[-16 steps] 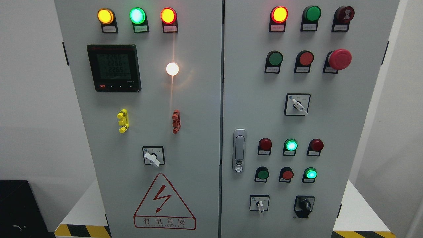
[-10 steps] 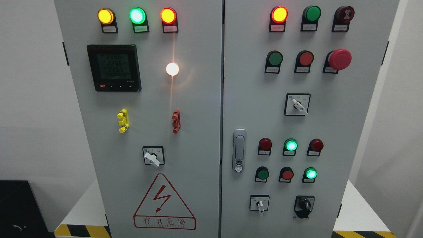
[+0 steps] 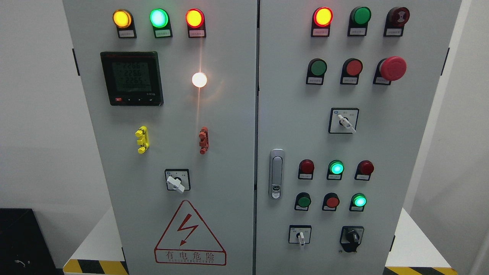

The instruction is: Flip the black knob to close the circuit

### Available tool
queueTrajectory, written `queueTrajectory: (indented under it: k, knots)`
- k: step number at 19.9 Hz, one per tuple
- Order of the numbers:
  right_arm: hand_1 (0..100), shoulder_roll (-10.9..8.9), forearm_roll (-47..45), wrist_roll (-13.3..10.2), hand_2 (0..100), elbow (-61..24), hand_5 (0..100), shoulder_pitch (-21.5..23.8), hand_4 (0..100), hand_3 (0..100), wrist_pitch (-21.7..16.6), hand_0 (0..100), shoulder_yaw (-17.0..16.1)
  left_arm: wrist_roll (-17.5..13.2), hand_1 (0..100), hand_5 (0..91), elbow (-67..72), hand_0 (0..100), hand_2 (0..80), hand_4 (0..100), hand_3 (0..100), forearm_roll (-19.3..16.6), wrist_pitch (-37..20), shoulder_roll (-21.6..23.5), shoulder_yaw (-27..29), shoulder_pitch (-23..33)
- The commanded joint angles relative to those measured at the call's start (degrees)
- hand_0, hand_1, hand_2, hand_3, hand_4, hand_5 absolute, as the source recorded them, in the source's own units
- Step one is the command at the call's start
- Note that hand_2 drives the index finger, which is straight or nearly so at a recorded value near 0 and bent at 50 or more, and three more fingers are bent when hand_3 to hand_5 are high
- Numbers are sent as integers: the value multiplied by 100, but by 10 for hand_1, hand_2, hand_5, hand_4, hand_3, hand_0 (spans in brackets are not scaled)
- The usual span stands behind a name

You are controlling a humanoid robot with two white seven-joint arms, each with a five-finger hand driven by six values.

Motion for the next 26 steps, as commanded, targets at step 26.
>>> queueTrajectory:
  k: [26]
  knots:
    - [59,-20,2016,22,96,-2377,0,-358,73,99,1442,0,435,0,556,0,6,120,0,0,0,-4,1,1,2,35]
